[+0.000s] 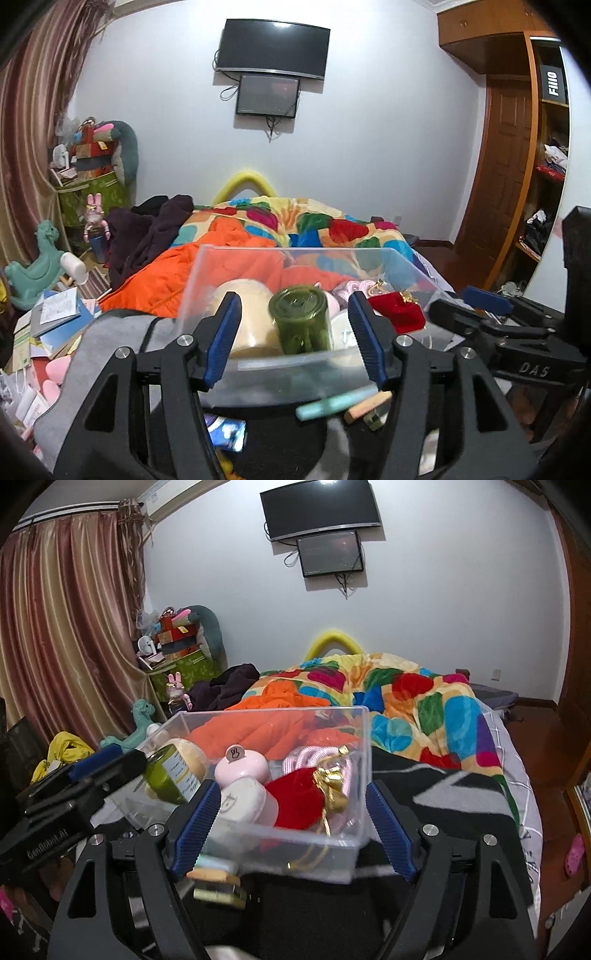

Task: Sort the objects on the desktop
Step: 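Lower the green bottle and white jar into the clear box and open both grippers, then grasp the yellow-green gourd with the left gripper while the right grasps the white drawstring pouch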

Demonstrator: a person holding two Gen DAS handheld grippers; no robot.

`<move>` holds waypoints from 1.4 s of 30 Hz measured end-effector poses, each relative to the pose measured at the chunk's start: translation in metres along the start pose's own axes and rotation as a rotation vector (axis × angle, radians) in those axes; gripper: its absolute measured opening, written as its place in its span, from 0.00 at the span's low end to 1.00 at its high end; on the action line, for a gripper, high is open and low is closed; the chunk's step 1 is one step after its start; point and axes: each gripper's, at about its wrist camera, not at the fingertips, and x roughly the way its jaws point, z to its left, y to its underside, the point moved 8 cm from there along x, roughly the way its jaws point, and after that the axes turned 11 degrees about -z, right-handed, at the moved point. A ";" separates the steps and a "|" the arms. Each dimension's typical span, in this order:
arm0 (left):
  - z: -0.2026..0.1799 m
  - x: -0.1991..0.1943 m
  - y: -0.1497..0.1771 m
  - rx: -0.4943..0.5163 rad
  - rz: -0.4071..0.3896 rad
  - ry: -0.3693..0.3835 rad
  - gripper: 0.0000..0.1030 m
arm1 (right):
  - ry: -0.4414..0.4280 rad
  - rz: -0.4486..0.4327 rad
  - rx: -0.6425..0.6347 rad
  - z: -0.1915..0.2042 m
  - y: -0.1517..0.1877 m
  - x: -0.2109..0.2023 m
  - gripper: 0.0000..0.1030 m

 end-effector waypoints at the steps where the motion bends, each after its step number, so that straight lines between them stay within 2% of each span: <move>1: 0.001 -0.003 0.002 -0.005 0.009 -0.003 0.58 | 0.002 -0.001 0.002 -0.001 0.000 -0.006 0.76; 4: 0.006 -0.013 0.015 -0.014 0.057 -0.017 0.58 | 0.012 -0.004 -0.008 -0.001 0.004 -0.021 0.81; 7: 0.017 -0.025 0.027 0.000 0.081 -0.082 0.58 | 0.030 -0.008 -0.033 0.005 0.012 -0.035 0.84; 14: 0.047 -0.057 0.047 -0.054 0.125 -0.119 0.58 | 0.007 0.069 -0.056 0.024 0.050 -0.052 0.84; 17: 0.057 -0.063 0.059 -0.077 0.152 -0.133 0.58 | 0.086 0.083 -0.062 0.019 0.067 -0.059 0.84; 22: 0.056 -0.066 0.085 -0.109 0.221 -0.115 0.58 | 0.076 0.141 -0.019 0.016 0.086 -0.064 0.84; 28: 0.048 -0.063 0.099 -0.123 0.268 -0.092 0.58 | 0.052 0.169 0.005 0.023 0.107 -0.065 0.85; 32: 0.044 -0.063 0.099 -0.118 0.274 -0.095 0.58 | 0.039 0.181 0.060 0.022 0.113 -0.063 0.90; 36: 0.044 -0.064 0.092 -0.106 0.281 -0.084 0.58 | 0.023 0.189 0.029 0.027 0.112 -0.068 0.90; 42: 0.049 -0.047 0.095 -0.085 0.369 -0.080 0.58 | -0.002 0.185 0.008 0.032 0.118 -0.068 0.92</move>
